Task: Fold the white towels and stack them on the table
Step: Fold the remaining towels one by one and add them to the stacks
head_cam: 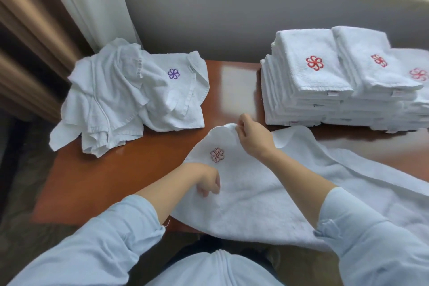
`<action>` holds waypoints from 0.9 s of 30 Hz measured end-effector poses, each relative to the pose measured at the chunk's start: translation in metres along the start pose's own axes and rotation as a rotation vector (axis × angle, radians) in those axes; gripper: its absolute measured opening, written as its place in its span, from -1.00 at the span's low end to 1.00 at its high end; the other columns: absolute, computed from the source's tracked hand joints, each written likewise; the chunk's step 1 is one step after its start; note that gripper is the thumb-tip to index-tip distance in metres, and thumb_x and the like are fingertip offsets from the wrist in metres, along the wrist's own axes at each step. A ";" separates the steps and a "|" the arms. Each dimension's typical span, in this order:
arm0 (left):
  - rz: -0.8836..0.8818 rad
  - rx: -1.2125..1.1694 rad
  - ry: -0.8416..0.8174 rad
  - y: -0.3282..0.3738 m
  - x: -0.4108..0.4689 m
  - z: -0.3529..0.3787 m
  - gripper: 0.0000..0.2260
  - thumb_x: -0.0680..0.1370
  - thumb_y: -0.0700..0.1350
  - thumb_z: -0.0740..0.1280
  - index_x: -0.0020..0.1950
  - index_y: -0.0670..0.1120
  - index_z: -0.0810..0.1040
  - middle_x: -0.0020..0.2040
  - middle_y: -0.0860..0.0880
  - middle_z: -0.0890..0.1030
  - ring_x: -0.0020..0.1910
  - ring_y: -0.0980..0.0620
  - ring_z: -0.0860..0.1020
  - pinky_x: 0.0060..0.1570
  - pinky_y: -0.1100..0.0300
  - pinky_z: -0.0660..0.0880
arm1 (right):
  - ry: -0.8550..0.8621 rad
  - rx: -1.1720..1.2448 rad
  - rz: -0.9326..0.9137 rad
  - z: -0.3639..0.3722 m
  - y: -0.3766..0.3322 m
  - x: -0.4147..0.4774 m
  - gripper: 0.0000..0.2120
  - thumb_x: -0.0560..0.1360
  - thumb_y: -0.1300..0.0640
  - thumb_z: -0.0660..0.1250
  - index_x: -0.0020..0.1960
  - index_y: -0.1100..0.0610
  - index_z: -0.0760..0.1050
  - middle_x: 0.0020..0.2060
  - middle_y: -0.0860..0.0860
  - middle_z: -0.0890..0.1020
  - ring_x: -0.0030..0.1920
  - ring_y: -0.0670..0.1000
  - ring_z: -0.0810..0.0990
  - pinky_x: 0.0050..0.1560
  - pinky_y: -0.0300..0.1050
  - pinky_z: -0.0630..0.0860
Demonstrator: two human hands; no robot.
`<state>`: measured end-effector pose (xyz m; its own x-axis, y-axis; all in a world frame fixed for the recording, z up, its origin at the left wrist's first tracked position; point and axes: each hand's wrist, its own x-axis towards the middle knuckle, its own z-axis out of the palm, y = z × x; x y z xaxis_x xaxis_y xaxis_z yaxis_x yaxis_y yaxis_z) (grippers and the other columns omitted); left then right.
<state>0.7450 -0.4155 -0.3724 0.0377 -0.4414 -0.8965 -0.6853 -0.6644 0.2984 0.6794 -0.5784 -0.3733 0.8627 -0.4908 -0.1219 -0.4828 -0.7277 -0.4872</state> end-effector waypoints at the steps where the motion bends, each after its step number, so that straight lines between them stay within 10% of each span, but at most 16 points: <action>1: 0.009 -0.041 0.011 -0.004 -0.002 0.001 -0.67 0.63 0.00 0.26 0.37 -0.06 0.52 0.11 -0.07 0.68 -0.04 0.00 0.61 0.13 0.14 0.53 | -0.020 0.015 -0.023 0.004 -0.005 0.000 -0.93 0.63 0.10 0.14 -0.01 0.07 0.28 -0.29 -0.01 0.49 -0.24 0.18 0.47 -0.33 -0.01 0.28; 6: -0.020 -0.107 0.364 -0.021 -0.006 0.000 -0.68 0.61 0.05 0.23 0.36 0.09 0.51 0.23 0.10 0.55 0.19 0.04 0.53 0.09 0.18 0.45 | -0.187 0.078 -0.037 0.017 -0.014 -0.001 -0.78 0.61 0.16 0.13 0.12 0.02 0.53 0.01 -0.03 0.66 0.00 0.08 0.58 -0.04 0.03 0.53; 12: 0.069 -0.197 0.646 0.002 0.004 0.000 -0.87 0.55 0.01 0.24 0.03 0.15 0.55 -0.05 0.18 0.58 -0.13 0.13 0.52 -0.27 0.23 0.35 | -0.073 0.105 0.049 0.003 0.028 -0.036 -0.73 0.61 0.15 0.16 0.23 -0.03 0.53 0.21 -0.15 0.59 0.21 -0.08 0.52 0.05 -0.17 0.41; 27: 0.372 0.112 0.601 0.182 0.069 -0.001 -0.64 0.57 -0.08 0.26 0.38 0.04 0.44 0.35 0.02 0.43 0.31 0.00 0.43 0.20 0.03 0.45 | 0.044 0.036 0.535 -0.068 0.183 -0.164 -0.63 0.58 0.16 0.19 0.37 0.02 0.43 0.35 -0.07 0.47 0.34 -0.02 0.42 0.12 -0.09 0.45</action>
<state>0.6237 -0.5680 -0.3799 0.1591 -0.9040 -0.3968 -0.8000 -0.3536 0.4848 0.4391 -0.6631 -0.3837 0.4905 -0.8084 -0.3255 -0.8470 -0.3544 -0.3962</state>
